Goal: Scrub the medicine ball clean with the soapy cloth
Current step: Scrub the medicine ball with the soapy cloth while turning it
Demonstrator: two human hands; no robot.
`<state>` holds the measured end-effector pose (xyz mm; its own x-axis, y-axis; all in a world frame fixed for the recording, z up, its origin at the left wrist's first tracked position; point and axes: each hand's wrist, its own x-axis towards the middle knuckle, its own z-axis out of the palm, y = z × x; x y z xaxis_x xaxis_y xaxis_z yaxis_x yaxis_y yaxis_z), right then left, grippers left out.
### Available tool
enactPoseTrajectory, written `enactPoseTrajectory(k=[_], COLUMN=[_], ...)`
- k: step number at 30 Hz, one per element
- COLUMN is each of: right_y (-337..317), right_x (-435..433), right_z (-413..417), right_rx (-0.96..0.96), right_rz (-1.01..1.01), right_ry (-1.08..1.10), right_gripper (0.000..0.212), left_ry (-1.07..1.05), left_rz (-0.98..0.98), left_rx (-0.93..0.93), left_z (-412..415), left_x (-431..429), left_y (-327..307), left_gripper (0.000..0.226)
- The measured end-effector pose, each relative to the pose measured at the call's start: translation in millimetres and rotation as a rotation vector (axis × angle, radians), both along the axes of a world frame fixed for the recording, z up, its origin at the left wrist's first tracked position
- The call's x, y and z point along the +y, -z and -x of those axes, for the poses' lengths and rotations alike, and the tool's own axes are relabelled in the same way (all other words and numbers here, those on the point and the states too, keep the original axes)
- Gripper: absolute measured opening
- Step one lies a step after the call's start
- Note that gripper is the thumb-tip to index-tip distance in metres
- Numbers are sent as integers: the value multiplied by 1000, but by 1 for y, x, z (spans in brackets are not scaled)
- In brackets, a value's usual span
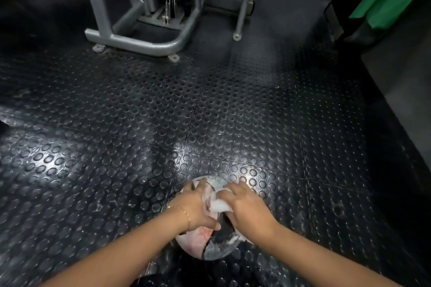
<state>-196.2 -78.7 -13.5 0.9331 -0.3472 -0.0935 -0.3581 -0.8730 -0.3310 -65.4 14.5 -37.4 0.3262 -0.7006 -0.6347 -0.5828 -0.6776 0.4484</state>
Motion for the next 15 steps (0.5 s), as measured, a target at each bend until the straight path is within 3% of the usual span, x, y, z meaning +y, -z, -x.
enactPoseTrajectory(k=[4,10,15], right_y=[3,-1,-4], right_x=[-13,-3,-23], right_z=[-3,5,-4], right_rx=[33,30,-6], right_rz=[-73,-77,-77], right_ry=[166,-34,121], right_gripper=[38,38,30], left_ry=[-20,-6,1], left_rz=[8,24,-19], left_rx=[35,51,47], left_z=[-7,-13,-10], left_x=[-3,-7,-10], left_y=[-1,-2,-6], left_gripper=[122,123,122])
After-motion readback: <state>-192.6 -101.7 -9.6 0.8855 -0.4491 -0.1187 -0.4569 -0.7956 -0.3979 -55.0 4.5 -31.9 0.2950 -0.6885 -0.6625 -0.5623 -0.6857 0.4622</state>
